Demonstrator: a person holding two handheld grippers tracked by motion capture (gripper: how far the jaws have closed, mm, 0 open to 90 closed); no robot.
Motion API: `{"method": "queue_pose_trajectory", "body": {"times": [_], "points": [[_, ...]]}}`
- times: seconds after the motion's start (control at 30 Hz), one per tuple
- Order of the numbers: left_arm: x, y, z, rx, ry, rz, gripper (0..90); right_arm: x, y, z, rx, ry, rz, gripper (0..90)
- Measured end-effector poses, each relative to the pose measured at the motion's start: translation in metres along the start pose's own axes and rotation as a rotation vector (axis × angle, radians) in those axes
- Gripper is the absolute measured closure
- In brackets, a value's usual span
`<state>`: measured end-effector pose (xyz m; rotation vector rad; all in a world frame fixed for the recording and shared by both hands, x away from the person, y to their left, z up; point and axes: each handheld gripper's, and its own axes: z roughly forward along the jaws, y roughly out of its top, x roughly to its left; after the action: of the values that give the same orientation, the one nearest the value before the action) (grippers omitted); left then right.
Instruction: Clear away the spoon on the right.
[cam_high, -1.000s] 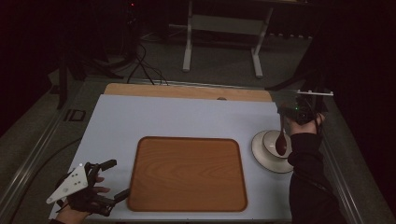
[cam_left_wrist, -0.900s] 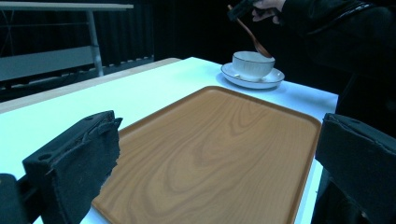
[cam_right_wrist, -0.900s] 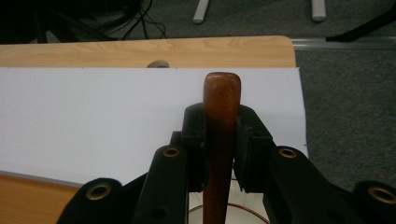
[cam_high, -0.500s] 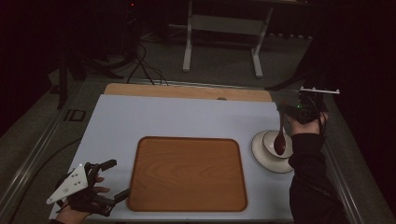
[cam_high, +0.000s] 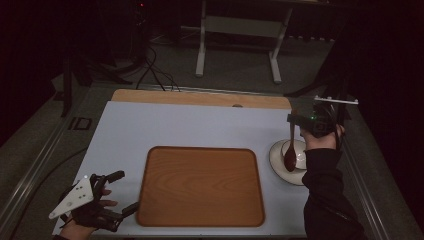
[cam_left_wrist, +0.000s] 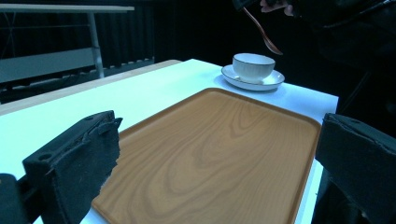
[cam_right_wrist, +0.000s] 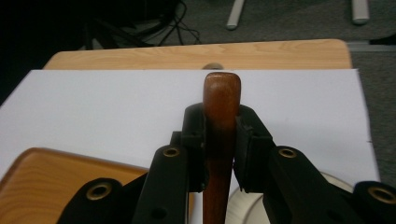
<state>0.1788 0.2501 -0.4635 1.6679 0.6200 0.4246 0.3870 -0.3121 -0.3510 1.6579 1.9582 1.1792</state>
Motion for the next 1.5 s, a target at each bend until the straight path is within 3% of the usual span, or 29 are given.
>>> {"method": "queue_pose_trajectory", "body": {"times": [0.73, 1.0, 1.17, 1.5], "points": [[-0.001, 0.0, 0.0, 0.006, 0.0, 0.008, 0.0, 0.064, -0.024, 0.006, 0.03, 0.09, -0.039, 76.1], [-0.002, 0.0, 0.0, 0.004, 0.0, 0.006, 0.0, 0.081, -0.04, 0.016, 0.05, 0.118, -0.036, 76.1], [-0.002, 0.0, 0.001, 0.005, -0.001, 0.005, 0.0, 0.088, -0.052, 0.021, 0.05, 0.141, -0.006, 76.1], [-0.002, 0.0, 0.001, 0.006, -0.003, 0.01, 0.0, 0.094, -0.079, 0.035, 0.078, 0.097, 0.008, 76.1]]}}
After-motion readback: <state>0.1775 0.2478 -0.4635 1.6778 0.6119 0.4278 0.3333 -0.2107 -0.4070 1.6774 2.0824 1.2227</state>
